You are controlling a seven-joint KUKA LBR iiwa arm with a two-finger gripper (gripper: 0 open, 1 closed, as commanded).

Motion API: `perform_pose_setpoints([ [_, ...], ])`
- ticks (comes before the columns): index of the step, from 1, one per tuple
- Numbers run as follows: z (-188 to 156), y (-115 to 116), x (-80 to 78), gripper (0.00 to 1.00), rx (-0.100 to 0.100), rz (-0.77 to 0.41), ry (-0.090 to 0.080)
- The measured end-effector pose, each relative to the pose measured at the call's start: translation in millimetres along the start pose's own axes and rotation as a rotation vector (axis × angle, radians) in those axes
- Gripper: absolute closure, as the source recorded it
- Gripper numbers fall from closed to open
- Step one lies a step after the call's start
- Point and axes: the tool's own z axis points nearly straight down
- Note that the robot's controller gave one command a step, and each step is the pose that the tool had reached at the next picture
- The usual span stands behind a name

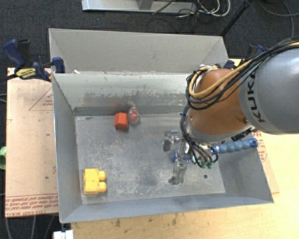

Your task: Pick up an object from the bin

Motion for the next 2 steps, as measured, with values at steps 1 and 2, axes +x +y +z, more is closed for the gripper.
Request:
perform_pose_setpoints([
  [1, 65, -57, -53.8, 0.0, 0.002, -0.161, -0.007],
  [2, 82, -103, -29.7, 0.0, 0.002, -0.271, -0.007],
])
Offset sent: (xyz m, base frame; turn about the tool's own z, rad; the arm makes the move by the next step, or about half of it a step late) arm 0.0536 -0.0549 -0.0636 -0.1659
